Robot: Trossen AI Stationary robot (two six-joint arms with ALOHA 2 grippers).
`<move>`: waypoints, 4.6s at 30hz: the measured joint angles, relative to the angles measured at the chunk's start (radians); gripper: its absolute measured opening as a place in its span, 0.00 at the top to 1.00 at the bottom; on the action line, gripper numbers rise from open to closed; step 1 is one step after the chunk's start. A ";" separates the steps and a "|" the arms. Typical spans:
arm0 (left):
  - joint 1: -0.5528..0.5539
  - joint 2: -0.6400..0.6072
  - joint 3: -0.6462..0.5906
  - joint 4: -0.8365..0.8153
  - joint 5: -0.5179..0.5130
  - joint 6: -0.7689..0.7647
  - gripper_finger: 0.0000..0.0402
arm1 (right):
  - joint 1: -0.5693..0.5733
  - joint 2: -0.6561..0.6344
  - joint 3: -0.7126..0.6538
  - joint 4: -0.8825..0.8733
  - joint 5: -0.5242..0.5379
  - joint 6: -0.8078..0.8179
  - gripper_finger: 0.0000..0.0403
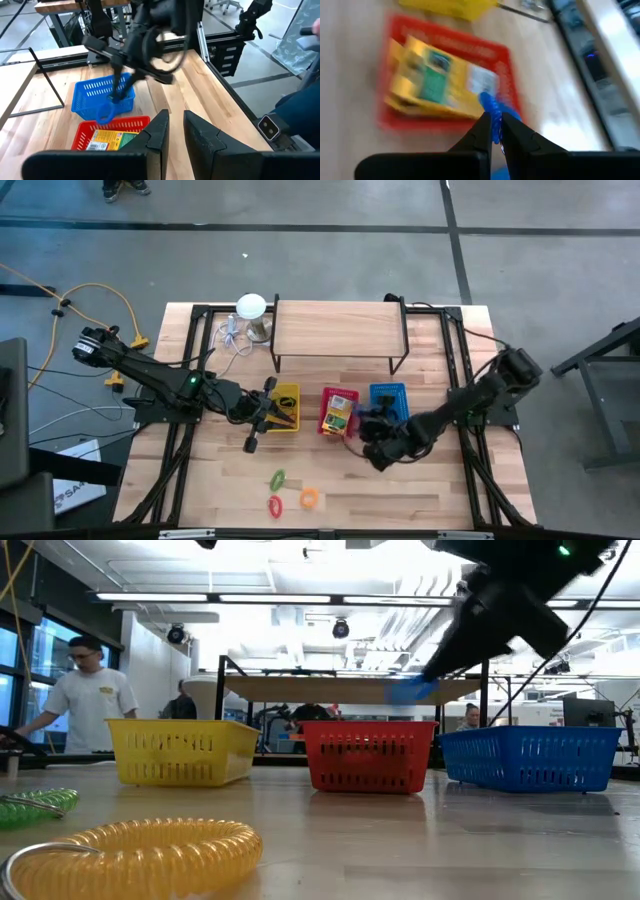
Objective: Pick & Place Office Desk Supplies
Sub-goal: Put the blue spiral keychain into the blue bin, then put the yellow spiral keychain into the blue bin
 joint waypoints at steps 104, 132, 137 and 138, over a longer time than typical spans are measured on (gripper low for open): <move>0.000 0.000 0.000 0.000 0.000 0.000 0.87 | 0.040 -0.311 -0.399 0.486 -0.104 -0.278 0.70; 0.000 0.000 0.000 0.000 0.000 0.000 0.87 | 0.067 -0.311 -0.399 0.622 -0.690 -0.310 0.70; 0.000 0.000 0.000 0.000 0.000 0.000 0.87 | 0.069 -0.311 -0.399 0.622 -0.689 -0.304 0.70; 0.000 0.000 0.000 0.000 0.000 0.000 0.87 | 0.069 -0.309 -0.399 0.624 -0.688 -0.304 0.70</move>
